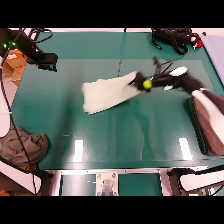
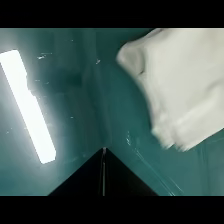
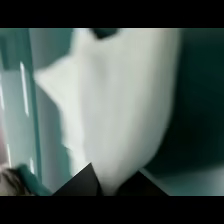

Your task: Fold the shirts.

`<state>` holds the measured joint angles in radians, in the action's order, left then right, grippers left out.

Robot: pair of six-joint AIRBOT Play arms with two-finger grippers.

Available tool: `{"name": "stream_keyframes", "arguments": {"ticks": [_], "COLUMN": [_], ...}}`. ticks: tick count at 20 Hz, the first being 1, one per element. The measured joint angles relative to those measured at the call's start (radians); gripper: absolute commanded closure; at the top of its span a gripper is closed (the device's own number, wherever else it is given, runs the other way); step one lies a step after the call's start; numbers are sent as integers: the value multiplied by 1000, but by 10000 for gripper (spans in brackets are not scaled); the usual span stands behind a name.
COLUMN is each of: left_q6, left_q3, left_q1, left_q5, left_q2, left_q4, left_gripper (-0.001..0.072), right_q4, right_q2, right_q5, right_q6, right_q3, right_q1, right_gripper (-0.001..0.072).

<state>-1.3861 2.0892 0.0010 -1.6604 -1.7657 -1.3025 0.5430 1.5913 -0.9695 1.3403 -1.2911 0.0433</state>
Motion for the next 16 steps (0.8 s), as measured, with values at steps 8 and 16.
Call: {"name": "stream_keyframes", "arguments": {"ticks": [8,16], "left_q6": [-1,-4], "left_q3": [0,-27], "left_q1": [0,0], "left_q5": [-5,-5], "left_q2": [0,0], "left_q4": [0,5], "left_gripper": [684,684], "right_q4": [2,92], "right_q2": [-143,-159], "right_q5": [-188,-339], "right_q6": [101,178], "right_q3": [-288,-395], "right_q1": [-504,-983], "right_gripper": [693,693]}}
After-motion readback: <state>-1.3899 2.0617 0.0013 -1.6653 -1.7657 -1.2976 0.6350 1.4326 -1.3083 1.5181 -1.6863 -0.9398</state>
